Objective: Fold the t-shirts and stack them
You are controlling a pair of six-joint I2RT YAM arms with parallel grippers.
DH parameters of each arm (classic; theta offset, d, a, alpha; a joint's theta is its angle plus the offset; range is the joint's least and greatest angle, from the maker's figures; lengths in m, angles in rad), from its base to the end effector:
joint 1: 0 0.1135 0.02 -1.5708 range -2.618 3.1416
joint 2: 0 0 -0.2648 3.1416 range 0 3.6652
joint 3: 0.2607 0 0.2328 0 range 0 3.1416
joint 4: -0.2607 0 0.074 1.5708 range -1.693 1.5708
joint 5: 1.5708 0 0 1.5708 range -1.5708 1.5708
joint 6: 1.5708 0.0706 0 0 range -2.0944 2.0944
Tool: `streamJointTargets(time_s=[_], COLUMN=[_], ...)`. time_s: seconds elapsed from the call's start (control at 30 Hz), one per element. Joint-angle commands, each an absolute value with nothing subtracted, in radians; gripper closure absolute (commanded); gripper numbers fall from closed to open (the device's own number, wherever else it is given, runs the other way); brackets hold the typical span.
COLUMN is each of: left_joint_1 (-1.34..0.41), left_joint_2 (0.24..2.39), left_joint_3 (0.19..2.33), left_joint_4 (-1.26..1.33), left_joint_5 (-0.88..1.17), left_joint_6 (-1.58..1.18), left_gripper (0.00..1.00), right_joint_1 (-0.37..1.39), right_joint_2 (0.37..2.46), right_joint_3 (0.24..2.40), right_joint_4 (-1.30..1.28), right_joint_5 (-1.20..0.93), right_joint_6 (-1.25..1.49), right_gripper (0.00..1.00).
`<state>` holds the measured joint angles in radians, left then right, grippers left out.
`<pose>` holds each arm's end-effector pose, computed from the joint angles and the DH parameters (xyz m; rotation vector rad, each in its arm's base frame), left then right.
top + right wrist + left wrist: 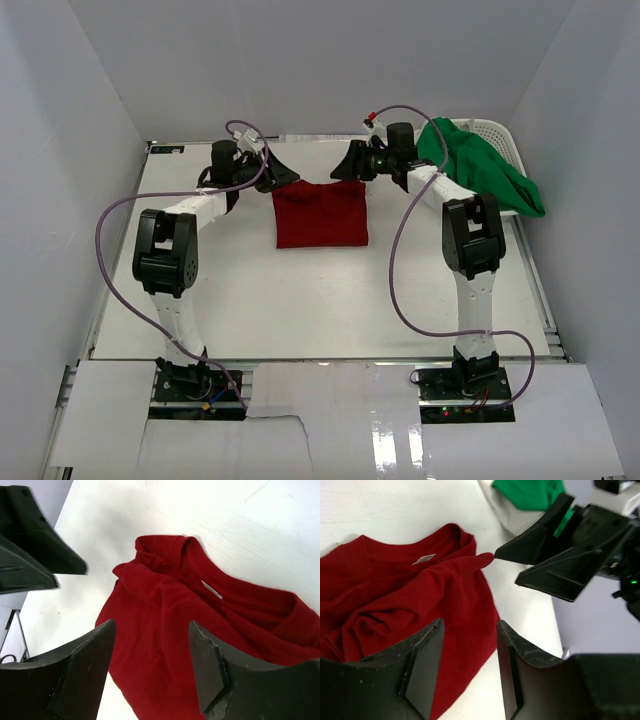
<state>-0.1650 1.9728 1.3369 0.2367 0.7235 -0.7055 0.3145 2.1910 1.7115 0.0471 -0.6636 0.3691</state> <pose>0.4433 -0.1212 0.2225 -0.0506 2.0862 -1.2607 0.4799 0.2018 0.2241 -0.3911 2.0373 1.0921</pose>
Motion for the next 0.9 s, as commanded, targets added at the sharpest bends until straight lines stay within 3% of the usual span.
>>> streamJointTargets(time_s=[0.0, 0.27, 0.5, 0.6, 0.87], left_joint_1=[-0.178, -0.181, -0.186, -0.186, -0.175], left_joint_2=[1.996, 2.084, 2.069, 2.063, 2.088], left_joint_3=[1.451, 1.644, 1.720, 1.714, 1.741], left_joint_4=[0.031, -0.135, -0.233, -0.230, -0.265], left_joint_5=[0.718, 0.686, 0.546, 0.609, 0.790], left_joint_6=[-0.513, -0.330, -0.074, 0.127, 0.445], left_gripper=[0.43, 0.37, 0.32, 0.35, 0.30], right_joint_1=[0.325, 0.337, 0.336, 0.334, 0.307], right_joint_2=[2.239, 2.301, 2.234, 2.214, 2.194], right_joint_3=[1.793, 1.934, 1.901, 1.899, 1.882], right_joint_4=[0.002, -0.178, -0.270, -0.268, -0.285], right_joint_5=[-0.704, -0.664, -0.502, -0.456, -0.586], right_joint_6=[0.351, 0.246, -0.039, -0.133, -0.460], right_gripper=[0.34, 0.34, 0.23, 0.22, 0.24])
